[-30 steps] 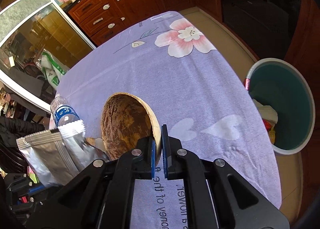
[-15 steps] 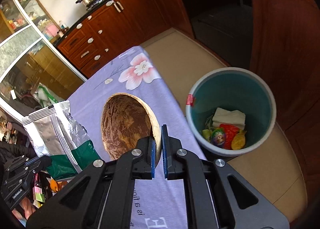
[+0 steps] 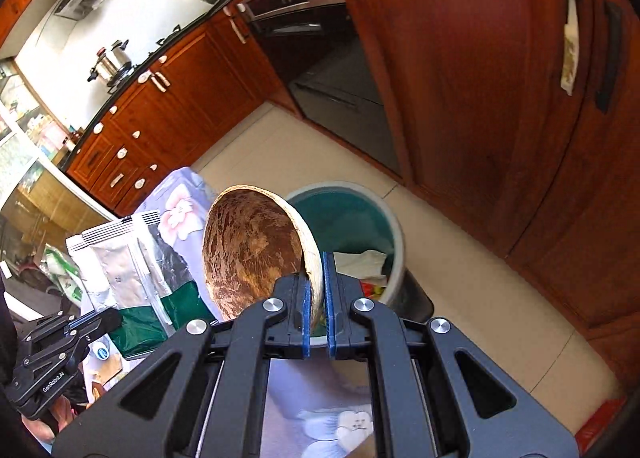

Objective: Collect trash
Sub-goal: 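Lift and carry shell and foil bag over the teal bin, then open both tools to drop the shell and foil bag into the bin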

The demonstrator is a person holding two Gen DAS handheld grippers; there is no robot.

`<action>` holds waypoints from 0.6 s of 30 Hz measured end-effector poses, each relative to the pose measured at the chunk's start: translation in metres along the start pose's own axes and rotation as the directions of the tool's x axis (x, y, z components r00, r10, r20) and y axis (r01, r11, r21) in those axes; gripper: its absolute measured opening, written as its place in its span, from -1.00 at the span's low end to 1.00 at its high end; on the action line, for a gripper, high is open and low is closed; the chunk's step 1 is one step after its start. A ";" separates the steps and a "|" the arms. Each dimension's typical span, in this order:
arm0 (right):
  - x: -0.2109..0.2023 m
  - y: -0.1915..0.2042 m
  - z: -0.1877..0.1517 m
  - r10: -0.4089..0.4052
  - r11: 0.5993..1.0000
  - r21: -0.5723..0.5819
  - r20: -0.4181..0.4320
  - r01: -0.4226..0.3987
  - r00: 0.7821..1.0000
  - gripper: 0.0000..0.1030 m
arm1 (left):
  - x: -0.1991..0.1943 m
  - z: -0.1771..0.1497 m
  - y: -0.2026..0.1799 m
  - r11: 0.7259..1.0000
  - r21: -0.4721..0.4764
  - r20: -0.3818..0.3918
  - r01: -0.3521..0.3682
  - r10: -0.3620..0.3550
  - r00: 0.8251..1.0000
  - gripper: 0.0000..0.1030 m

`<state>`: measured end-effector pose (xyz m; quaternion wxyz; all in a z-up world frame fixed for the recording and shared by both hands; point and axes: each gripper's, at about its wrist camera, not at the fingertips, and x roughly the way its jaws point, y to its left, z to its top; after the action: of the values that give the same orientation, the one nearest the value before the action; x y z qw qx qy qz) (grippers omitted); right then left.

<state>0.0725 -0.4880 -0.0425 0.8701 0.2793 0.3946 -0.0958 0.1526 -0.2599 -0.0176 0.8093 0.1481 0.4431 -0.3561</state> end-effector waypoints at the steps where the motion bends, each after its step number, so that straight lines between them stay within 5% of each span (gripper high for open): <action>1: 0.003 -0.004 0.001 -0.004 1.000 0.006 -0.006 0.004 1.000 -0.89 | 0.007 0.003 -0.004 1.000 0.005 -0.009 0.003 -0.003 1.000 -0.94; 15: 0.056 -0.031 0.005 -0.043 0.999 0.025 -0.106 0.045 0.993 -0.89 | 0.102 0.019 -0.010 1.000 -0.011 -0.156 0.023 -0.025 0.987 -0.87; 17: 0.059 -0.030 0.006 -0.047 0.999 0.018 -0.111 0.050 0.993 -0.89 | 0.105 0.019 -0.007 1.000 -0.020 -0.162 0.023 -0.026 0.986 -0.65; 18: 0.060 -0.028 0.006 -0.050 0.999 0.016 -0.113 0.052 0.992 -0.89 | 0.104 0.018 -0.005 1.000 -0.023 -0.159 0.020 -0.024 0.987 -0.30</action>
<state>0.1057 -0.5115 -0.0956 0.8411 0.2824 0.4491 -0.1058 0.1968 -0.3203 -0.0928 0.7687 0.1625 0.5119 -0.3472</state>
